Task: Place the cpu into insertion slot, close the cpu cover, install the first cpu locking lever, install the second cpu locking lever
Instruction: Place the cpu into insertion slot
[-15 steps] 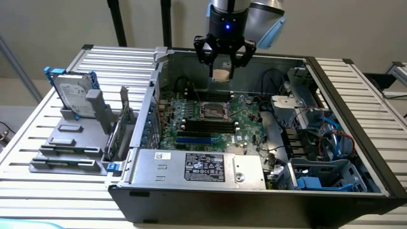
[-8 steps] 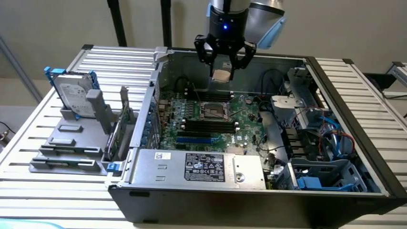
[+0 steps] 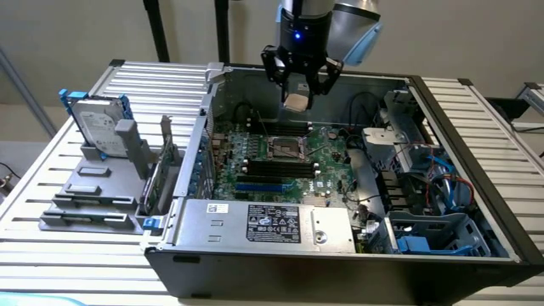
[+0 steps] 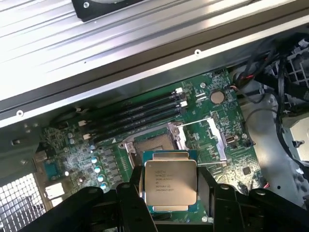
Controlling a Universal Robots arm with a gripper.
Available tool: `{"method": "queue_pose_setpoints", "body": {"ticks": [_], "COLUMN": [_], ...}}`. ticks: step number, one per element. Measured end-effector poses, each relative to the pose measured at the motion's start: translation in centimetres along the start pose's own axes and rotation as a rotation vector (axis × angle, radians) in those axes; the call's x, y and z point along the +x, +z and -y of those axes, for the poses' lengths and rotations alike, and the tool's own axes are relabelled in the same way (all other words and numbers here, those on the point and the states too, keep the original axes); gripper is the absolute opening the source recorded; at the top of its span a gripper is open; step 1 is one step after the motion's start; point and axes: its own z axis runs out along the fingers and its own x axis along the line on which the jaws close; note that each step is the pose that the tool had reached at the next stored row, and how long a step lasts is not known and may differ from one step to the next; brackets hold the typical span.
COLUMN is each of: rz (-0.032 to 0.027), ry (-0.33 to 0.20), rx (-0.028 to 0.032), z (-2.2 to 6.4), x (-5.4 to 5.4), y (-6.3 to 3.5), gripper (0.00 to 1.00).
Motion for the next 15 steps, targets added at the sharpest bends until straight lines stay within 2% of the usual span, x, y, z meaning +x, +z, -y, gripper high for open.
{"method": "queue_pose_setpoints", "body": {"ticks": [15], "rz": [0.0256], "ry": [0.272], "rx": [0.0071], "z": [0.01], "x": [0.0], "y": [0.09], "gripper": [0.55]}}
